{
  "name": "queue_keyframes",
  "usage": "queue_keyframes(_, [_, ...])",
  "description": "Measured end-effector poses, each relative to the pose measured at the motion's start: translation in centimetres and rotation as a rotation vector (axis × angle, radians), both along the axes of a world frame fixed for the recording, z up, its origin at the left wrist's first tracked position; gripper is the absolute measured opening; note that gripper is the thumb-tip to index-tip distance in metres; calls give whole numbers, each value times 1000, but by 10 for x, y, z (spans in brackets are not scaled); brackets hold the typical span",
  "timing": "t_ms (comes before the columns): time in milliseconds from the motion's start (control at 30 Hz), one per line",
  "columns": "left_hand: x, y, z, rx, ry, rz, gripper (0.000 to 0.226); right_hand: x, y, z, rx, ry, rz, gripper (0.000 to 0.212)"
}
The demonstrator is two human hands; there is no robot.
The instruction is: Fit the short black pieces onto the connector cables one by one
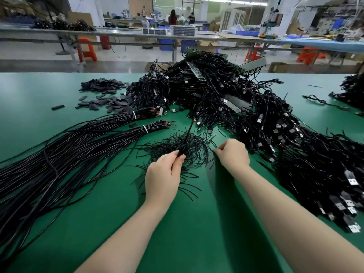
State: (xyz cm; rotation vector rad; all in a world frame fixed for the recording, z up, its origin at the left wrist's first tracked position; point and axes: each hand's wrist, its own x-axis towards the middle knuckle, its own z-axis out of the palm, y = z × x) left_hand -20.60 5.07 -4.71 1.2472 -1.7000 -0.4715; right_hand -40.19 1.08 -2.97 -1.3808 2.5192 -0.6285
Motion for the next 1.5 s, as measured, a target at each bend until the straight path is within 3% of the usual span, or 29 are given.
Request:
queue_keyframes(233, [2,-2,-1,42,14,-7,37,-11,-5,8,124,92,265,34])
queue_keyframes(367, [2,-4,-3,70,25,-10,35,-17,9,13,-26,164,299,18])
queue_keyframes(600, [1,-4,-4,49,7,-7,36,-23,33,33,-215,110,353,16])
queue_keyframes(900, [1,-2,-3,40,52,-2,36,-16,61,42,-333,-116,267,10])
queue_keyframes(967, [1,-3,-3,41,53,-4,36,-14,67,35,-285,-140,282,16])
queue_keyframes(1100, [1,-2,-3,41,60,-6,37,-10,76,20,-110,9,275,22])
queue_keyframes(1500, [1,-2,-5,19,63,-30,37,-7,74,13,87,151,270,29])
